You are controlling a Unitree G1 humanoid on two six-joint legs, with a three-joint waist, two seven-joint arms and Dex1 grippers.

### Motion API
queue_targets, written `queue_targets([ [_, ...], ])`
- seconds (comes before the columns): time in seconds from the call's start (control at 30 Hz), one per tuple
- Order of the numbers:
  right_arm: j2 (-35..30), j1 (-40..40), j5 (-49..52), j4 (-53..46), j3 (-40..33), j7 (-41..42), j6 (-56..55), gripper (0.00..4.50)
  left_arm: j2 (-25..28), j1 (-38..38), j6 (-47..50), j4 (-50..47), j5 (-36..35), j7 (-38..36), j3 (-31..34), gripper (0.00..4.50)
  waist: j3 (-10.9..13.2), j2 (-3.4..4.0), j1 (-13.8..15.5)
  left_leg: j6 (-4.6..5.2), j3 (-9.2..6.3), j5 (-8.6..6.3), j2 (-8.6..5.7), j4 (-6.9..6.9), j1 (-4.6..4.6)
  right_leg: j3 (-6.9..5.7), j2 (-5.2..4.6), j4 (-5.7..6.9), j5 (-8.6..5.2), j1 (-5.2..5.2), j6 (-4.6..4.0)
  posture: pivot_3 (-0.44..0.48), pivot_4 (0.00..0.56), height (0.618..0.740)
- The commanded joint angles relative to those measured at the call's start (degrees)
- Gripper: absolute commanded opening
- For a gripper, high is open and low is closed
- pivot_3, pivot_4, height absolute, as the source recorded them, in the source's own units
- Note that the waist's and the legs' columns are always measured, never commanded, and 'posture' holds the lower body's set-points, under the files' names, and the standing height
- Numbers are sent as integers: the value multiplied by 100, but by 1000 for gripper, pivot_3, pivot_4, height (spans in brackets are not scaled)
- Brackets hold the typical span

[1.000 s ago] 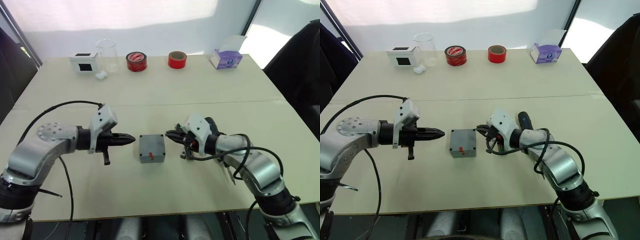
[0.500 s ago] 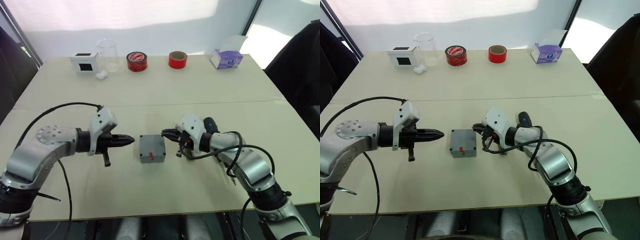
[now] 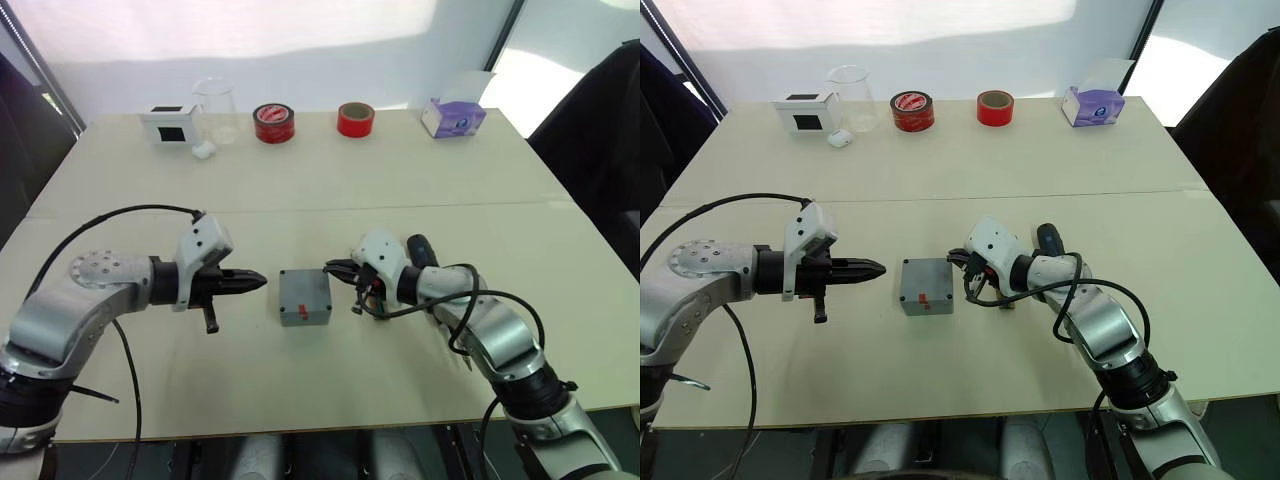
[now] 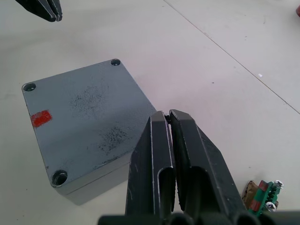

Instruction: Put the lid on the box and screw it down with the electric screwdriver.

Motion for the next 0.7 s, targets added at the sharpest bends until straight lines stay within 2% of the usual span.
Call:
queue_targets([
  [0.03, 60, -63, -37, -13, -28, 25, -123, 58, 83, -58, -35, -97, -27, -26, 130, 0, 0, 0, 0, 0, 0, 0, 0, 0, 0, 0, 0, 0, 0, 0, 0, 0, 150, 740],
  [0.27, 95, -55, -84, 30, 20, 39, -113, 58, 79, -58, -13, -120, -39, -15, 123, 0, 0, 0, -1, 0, 0, 0, 0, 0, 0, 0, 0, 0, 0, 0, 0, 0, 150, 740],
  [0.3, 97, -60, -82, 35, 18, 37, -106, 582, 76, -63, -12, -118, -40, -15, 120, 0, 0, 0, -1, 0, 0, 0, 0, 0, 0, 0, 0, 0, 0, 0, 0, 0, 150, 740],
  [0.33, 95, -62, -83, 33, 14, 41, -99, 709, 74, -65, -12, -118, -41, -15, 117, 0, 0, 0, -1, 0, 0, 0, 0, 0, 0, 0, 0, 0, 0, 0, 0, 0, 150, 740],
  [0.37, 95, -67, -85, 38, 12, 48, -98, 1270, 70, -71, -14, -110, -38, -16, 111, 0, 0, 0, -1, 0, 0, 0, 0, 0, 0, 0, 0, 0, 0, 0, 0, 0, 150, 740],
  [0.47, 63, -68, -69, -6, -20, 70, -61, 2565, 56, -91, -25, -92, -31, -19, 95, 0, 0, 0, -1, 0, 0, 0, 0, 0, 0, 0, 0, 0, 0, 0, 0, 0, 150, 740],
  [0.53, 17, -85, -54, -60, -77, 81, -9, 3205, 29, -125, -32, -79, -41, -20, 85, 0, 0, 0, 0, 0, 0, 0, 0, 0, 0, 0, 0, 0, 0, 0, 0, 0, 150, 740],
  [0.57, -13, -103, 7, -129, -165, 87, 86, 3683, 6, -156, -38, -72, -54, -22, 81, 0, 0, 0, 2, 0, 0, 0, 0, 0, 0, 0, 0, 0, 0, 0, 0, 0, 150, 740],
  [0.63, -50, -136, 131, -229, -322, 101, 260, 3683, -41, -221, -37, -56, -71, -14, 65, 0, 0, 0, 9, 0, 0, 0, 0, 0, 0, 0, 0, 0, 0, 0, 0, 0, 150, 740],
  [0.7, -17, -264, 597, -444, -872, 0, 978, 3683, -131, -365, -50, -51, -117, -36, 13, 0, 4, 5, 21, 0, 0, 0, 0, 0, 0, 0, 0, 0, 0, 1, 0, 0, 150, 740],
])
